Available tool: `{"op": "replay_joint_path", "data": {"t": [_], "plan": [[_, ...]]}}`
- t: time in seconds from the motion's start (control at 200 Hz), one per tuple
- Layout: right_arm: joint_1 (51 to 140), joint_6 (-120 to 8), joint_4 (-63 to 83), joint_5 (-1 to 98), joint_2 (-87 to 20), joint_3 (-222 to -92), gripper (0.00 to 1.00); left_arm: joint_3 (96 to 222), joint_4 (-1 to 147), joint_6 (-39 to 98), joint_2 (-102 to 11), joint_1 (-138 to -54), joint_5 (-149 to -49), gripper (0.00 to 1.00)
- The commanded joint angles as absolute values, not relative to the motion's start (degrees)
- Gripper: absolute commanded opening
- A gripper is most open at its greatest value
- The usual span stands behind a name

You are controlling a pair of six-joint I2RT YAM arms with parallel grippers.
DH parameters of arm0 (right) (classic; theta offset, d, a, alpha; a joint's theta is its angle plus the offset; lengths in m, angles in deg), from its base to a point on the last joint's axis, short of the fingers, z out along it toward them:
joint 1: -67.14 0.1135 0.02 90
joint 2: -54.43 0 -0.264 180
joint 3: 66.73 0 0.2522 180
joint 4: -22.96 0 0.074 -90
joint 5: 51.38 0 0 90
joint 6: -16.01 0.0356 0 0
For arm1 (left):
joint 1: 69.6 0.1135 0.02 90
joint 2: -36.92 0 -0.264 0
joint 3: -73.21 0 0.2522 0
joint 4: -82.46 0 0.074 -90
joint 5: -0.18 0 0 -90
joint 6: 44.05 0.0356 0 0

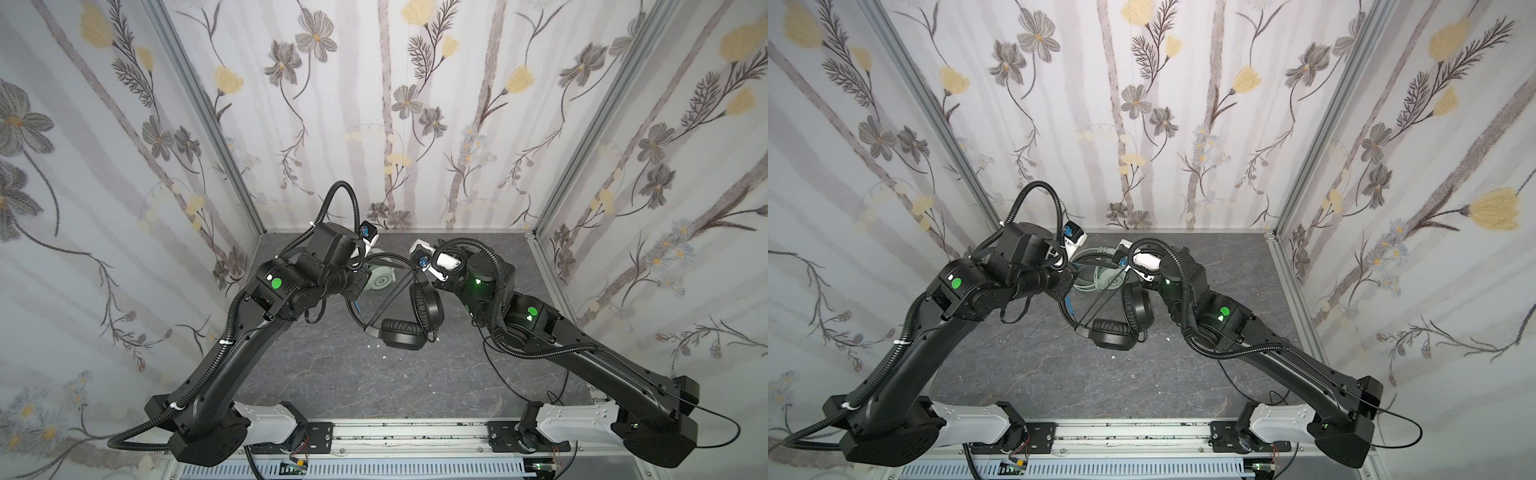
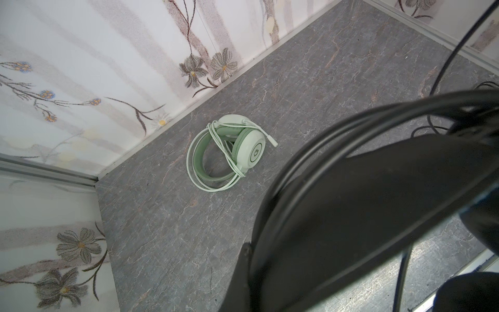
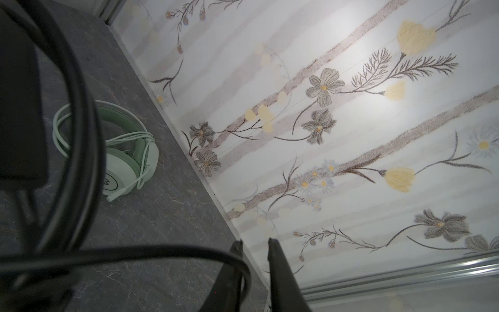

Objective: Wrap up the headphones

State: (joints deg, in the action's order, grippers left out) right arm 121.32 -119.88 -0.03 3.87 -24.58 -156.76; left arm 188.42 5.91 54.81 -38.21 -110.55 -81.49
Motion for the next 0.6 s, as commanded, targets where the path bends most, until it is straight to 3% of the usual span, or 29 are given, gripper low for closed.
{"op": "replay_joint_path", "data": {"t": [0.0,0.595], "plan": [[119.25,-112.83,4.38,9.46,-23.81,-155.89,0.21,189.04,9.29,53.72,-37.80,-110.51,-84.15,0.00],[107.54,-94.35,17.22,25.11,-24.83,-147.05,0.23,198.08,12.55,49.49,-39.60,-110.45,-88.93,0.00]]}}
